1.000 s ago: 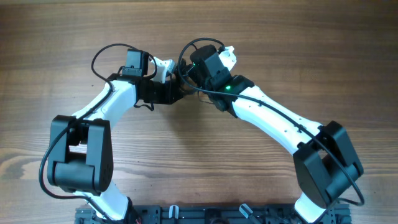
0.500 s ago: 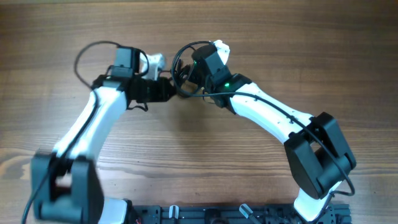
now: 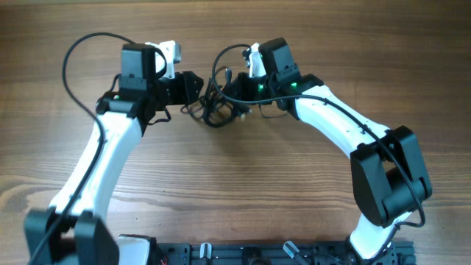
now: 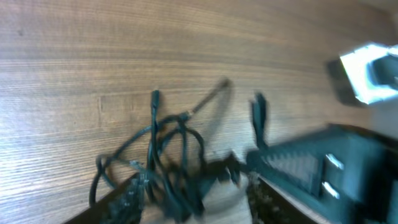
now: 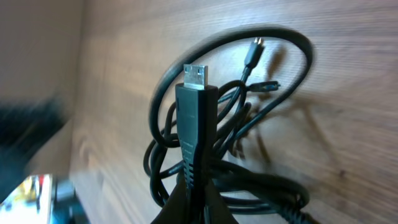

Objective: Untangle cables

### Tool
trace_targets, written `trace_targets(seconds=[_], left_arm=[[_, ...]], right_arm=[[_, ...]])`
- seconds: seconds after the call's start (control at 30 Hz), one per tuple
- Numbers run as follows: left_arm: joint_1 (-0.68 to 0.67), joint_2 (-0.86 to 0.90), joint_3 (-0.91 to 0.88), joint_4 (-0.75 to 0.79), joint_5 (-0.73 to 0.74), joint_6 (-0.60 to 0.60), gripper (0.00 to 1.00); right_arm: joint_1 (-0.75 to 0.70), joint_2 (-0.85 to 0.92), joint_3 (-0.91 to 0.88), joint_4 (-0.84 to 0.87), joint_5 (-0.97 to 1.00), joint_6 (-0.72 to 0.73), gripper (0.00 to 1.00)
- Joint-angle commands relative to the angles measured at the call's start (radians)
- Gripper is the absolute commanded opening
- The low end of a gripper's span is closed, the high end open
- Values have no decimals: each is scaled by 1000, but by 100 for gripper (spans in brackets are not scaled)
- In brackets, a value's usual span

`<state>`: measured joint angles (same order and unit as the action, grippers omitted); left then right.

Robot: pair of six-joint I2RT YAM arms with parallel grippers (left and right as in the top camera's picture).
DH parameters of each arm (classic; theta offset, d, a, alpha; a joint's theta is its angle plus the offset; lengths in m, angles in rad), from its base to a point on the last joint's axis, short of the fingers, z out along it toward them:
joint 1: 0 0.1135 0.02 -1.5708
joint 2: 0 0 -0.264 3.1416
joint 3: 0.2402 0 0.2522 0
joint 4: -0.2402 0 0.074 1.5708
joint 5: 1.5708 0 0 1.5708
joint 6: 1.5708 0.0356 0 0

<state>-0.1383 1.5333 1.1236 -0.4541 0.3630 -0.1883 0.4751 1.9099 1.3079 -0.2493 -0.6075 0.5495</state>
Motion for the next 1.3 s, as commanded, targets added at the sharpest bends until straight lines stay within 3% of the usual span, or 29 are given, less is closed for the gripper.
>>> trace_targets(seconds=[0.0, 0.2, 0.57, 0.67, 0.83, 0.93, 1.03, 1.27], left_arm=[[5, 76, 5, 56, 15, 1, 63], [-7, 144, 5, 152, 97, 0, 62], [-24, 192, 5, 48, 102, 23, 59], [-29, 196, 5, 20, 127, 23, 51], [-30, 204, 5, -35, 127, 23, 27], [-30, 204, 4, -76, 165, 23, 24], [-30, 204, 4, -93, 192, 19, 10], [-30, 210, 4, -41, 190, -37, 4]], right_arm=[[8, -2, 6, -51, -150, -197, 4], [-7, -2, 6, -78, -197, -210, 4], [-126, -2, 6, -69, -216, -105, 4], [-142, -2, 6, -42, -283, -109, 4], [-143, -2, 6, 2, -269, -134, 7], [-142, -2, 6, 3, -234, -124, 7], [-134, -2, 6, -25, -192, -27, 8], [-68, -2, 6, -51, -129, 77, 5]])
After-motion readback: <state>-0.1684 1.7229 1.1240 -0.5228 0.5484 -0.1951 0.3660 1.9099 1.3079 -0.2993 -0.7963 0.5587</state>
